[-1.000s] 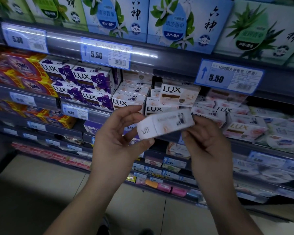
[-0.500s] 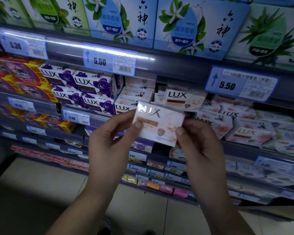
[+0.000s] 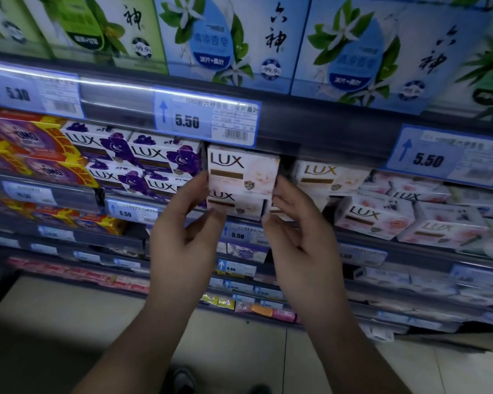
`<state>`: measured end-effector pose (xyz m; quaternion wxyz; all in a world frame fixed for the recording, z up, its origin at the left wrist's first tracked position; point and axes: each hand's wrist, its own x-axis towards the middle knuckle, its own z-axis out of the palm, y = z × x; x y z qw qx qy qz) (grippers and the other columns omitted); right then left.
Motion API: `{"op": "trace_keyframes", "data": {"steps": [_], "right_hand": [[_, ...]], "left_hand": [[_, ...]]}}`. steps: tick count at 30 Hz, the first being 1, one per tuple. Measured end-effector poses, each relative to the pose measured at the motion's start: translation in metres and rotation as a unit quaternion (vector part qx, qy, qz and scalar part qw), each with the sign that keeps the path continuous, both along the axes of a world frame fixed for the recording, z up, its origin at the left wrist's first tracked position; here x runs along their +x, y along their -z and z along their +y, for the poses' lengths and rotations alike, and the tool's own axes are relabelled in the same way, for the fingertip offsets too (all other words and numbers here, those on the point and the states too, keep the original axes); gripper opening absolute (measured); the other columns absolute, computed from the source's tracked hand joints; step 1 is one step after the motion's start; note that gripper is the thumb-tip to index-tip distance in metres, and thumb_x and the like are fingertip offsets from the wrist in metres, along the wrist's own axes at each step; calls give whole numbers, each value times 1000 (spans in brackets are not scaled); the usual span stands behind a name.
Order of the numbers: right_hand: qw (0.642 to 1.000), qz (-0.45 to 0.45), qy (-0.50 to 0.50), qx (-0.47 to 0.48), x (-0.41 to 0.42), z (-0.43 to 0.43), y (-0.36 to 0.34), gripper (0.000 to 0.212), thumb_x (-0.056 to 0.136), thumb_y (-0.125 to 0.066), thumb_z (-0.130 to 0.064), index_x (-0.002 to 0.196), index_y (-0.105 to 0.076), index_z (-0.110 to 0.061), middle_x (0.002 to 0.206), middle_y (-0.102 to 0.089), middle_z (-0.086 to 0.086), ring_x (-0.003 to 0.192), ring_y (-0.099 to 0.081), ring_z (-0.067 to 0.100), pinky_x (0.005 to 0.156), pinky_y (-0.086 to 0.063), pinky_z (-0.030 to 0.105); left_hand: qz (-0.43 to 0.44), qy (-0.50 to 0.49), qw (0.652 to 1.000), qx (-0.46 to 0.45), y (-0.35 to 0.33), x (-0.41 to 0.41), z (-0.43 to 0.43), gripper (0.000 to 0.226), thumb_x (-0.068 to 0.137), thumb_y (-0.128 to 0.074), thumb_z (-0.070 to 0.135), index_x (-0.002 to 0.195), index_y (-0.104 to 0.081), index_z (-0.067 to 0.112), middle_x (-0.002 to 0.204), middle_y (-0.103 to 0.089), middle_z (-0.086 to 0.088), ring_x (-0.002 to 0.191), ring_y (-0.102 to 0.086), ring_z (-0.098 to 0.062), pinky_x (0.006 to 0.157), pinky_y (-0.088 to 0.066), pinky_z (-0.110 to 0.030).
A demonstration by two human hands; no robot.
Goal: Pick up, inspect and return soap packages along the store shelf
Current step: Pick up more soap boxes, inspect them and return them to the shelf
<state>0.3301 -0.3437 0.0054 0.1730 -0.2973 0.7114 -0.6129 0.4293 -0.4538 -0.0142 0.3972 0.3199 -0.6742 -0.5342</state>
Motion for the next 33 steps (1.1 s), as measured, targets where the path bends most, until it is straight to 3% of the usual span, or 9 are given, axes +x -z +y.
{"op": "trace_keyframes", "data": {"steps": [5, 10, 15, 20, 23, 24, 28, 30, 33], "right_hand": [[1000, -17, 19, 17, 4, -5, 7, 56, 98, -60, -16, 150, -48, -35, 148, -54, -20, 123, -49, -21, 102, -45, 9], [999, -3, 38, 31, 5, -5, 9, 55, 97, -61, -19, 146, -51, -39, 138, -57, -26, 111, -55, -22, 81, -46, 0], [997, 1, 72, 25, 9, -1, 6, 49, 97, -62, -15, 141, -56, -37, 124, -64, -21, 108, -58, -18, 85, -46, 0], [998, 6, 58, 4, 32, -10, 0, 33, 91, -59, -21, 122, -66, -29, 109, -68, -16, 101, -63, -9, 78, -47, 3], [1000, 1, -7, 28, 49, -31, -3, 34, 94, -61, -20, 126, -63, -30, 109, -67, -19, 104, -62, -10, 79, -50, 6], [999, 3, -21, 39, 55, -40, -3, 37, 94, -61, -21, 130, -61, -31, 113, -66, -19, 105, -62, -12, 79, -50, 6], [997, 17, -27, 66, 72, -71, -4, 51, 96, -63, -21, 142, -48, -36, 135, -59, -12, 114, -57, -14, 78, -51, 5], [998, 23, -9, 64, 78, -83, -3, 53, 96, -64, -18, 143, -46, -35, 142, -55, -8, 118, -57, -11, 81, -50, 5], [998, 15, 24, 48, 85, -97, -2, 55, 96, -65, -14, 142, -46, -36, 137, -58, -8, 118, -55, -12, 77, -47, 1]], "left_hand": [[-61, 33, 997, -29, 1, 1, -7, 60, 97, -64, 2, 149, -51, 27, 128, -62, 30, 119, -56, 16, 94, -49, -8], [-99, 49, 993, -46, -1, 3, -11, 66, 95, -64, 4, 153, -44, 28, 137, -59, 11, 122, -54, 11, 92, -50, -8], [-99, 52, 993, -26, -6, 15, -11, 61, 96, -64, 4, 150, -49, 30, 134, -61, 16, 119, -55, 13, 87, -50, -7], [-84, -16, 996, 9, -9, 43, -25, 48, 98, -65, 13, 140, -55, 34, 119, -66, 16, 101, -66, 3, 68, -55, -21], [-76, -41, 996, 11, -9, 58, -44, 49, 98, -65, 14, 142, -53, 33, 122, -64, 8, 84, -66, 4, 61, -52, -15], [-80, -38, 996, 7, -9, 61, -51, 51, 98, -64, 15, 143, -51, 33, 125, -63, 6, 85, -66, 3, 61, -50, -12], [-106, 11, 994, -15, -10, 62, -74, 59, 98, -63, 11, 151, -43, 27, 135, -51, 18, 120, -56, -1, 71, -47, -2], [-111, 32, 993, -22, -10, 62, -83, 61, 97, -64, 11, 152, -42, 26, 139, -49, 15, 125, -54, -4, 78, -52, -8], [-94, 60, 994, -19, -10, 64, -91, 62, 97, -64, 12, 152, -42, 28, 143, -50, 11, 128, -53, -7, 90, -57, -30]]}}
